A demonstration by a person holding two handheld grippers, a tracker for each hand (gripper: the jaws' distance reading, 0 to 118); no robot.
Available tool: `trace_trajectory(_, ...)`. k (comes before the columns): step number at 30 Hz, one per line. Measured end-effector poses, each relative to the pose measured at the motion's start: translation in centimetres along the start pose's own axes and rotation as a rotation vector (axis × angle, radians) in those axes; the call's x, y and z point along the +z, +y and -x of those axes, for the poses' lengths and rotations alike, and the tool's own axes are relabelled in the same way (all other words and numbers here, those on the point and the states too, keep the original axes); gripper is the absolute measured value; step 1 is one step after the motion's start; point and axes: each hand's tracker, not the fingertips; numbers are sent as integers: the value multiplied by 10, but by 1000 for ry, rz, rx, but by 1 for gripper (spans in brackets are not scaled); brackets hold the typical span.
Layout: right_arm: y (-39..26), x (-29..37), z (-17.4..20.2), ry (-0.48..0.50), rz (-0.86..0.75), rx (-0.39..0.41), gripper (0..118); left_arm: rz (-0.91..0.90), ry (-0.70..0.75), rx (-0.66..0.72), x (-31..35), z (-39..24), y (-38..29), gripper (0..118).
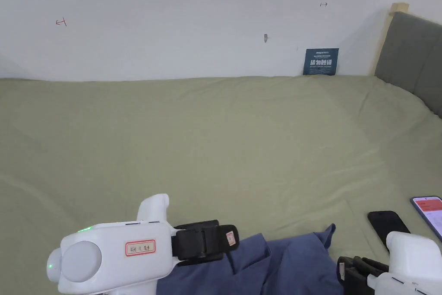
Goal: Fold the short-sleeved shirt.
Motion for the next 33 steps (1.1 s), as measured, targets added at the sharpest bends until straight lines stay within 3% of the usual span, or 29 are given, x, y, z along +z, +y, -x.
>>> trace_trajectory(2,0,0,0,7,-4,0,2,-1,-6,67,-4,15,-4,9)
trace_trajectory(3,0,1,1,9,-5,1,2,0,38,84,-10,21,-8,0)
trace_trajectory(4,0,1,2,14,-5,4,2,-19,105,76,-10,24,-16,0)
trace_trajectory(16,4,7,4,28,-26,27,2,100,68,75,-79,36,-69,0)
trace_trajectory(26,0,-4,6,36,13,23,2,118,23,-132,-110,-28,-87,0)
trace_trajectory(30,-2,-3,9,42,21,25,2,157,-9,-114,-124,-28,-90,0)
trace_trajectory(33,-1,0,9,39,17,30,2,108,-46,-31,-98,-17,-78,0)
